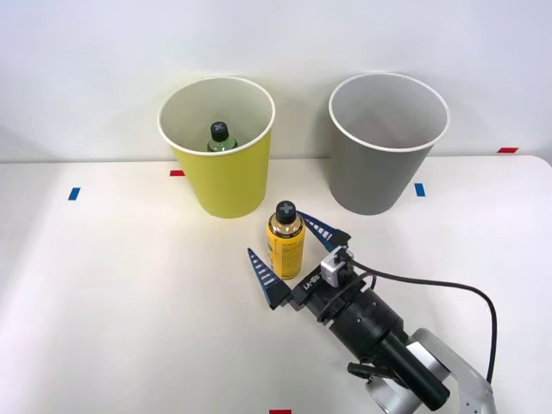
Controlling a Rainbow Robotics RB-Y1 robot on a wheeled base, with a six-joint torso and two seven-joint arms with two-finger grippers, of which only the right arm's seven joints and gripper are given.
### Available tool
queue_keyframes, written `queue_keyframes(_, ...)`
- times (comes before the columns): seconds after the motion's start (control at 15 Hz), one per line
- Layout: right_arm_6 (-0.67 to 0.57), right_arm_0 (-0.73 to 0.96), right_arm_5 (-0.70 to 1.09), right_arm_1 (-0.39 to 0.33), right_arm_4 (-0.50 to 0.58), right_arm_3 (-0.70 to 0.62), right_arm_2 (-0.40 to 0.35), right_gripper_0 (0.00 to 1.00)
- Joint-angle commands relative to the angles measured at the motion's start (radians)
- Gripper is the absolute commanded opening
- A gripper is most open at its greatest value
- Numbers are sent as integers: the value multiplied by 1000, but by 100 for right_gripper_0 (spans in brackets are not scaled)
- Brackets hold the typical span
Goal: Put cans in the gray bin, plastic bottles in the light green bin
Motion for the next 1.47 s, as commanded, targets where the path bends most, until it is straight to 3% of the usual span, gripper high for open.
queue_keyframes(0.07, 8, -11, 53, 8, 1, 0, 1, 100)
queue_keyframes(0.47, 8, -34, 99, 25, -2, 0, 1, 100)
queue_keyframes(0.53, 8, -34, 99, 25, -2, 0, 1, 84)
queue_keyframes(0.6, 10, -34, 99, 25, -2, 0, 1, 46)
queue_keyframes(0.67, 10, -34, 97, 25, -2, 0, 1, 32)
queue_keyframes(0.73, 8, -34, 99, 25, -2, 0, 1, 25)
queue_keyframes(1.2, -10, -17, 14, -6, -36, -1, 3, 14)
queue_keyframes(1.47, -65, 10, 10, -65, -45, -89, 3, 9)
